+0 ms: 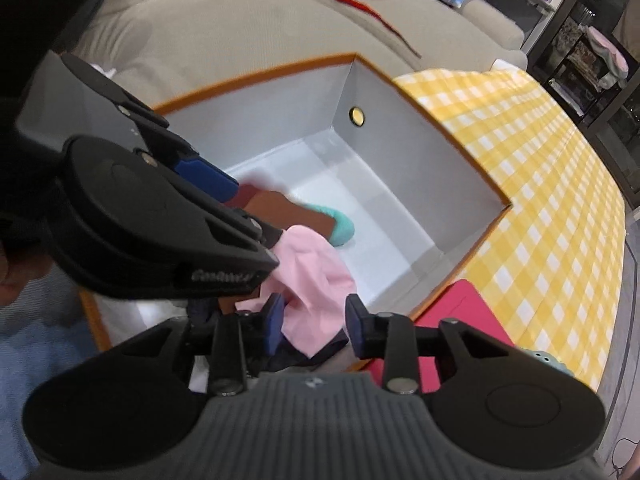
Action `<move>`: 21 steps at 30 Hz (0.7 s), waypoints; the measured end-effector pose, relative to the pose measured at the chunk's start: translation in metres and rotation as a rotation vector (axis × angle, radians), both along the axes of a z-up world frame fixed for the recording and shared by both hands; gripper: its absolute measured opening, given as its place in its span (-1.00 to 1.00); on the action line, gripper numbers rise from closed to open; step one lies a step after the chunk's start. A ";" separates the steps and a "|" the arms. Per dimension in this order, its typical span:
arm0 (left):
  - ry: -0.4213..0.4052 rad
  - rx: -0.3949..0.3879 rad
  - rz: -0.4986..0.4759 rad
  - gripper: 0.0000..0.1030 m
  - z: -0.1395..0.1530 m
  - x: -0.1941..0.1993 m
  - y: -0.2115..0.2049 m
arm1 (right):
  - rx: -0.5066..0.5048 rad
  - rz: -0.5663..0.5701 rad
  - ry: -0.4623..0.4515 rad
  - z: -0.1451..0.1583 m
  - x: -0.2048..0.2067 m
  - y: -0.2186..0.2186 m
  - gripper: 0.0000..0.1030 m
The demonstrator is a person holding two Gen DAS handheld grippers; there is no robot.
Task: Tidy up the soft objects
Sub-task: 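Carry both cloths into the white storage box and open both tools, then move both open tools back toward the pink pouch and tissue pack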
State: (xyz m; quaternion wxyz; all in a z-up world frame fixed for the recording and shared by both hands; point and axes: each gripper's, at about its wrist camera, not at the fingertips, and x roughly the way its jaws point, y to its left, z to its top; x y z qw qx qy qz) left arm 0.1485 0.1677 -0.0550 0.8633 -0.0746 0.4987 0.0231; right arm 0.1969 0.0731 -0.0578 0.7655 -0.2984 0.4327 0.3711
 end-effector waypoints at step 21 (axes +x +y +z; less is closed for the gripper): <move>-0.321 -0.040 -0.191 -0.09 0.088 -0.064 -0.105 | 0.367 -0.470 -0.149 0.075 -0.056 -0.173 -0.02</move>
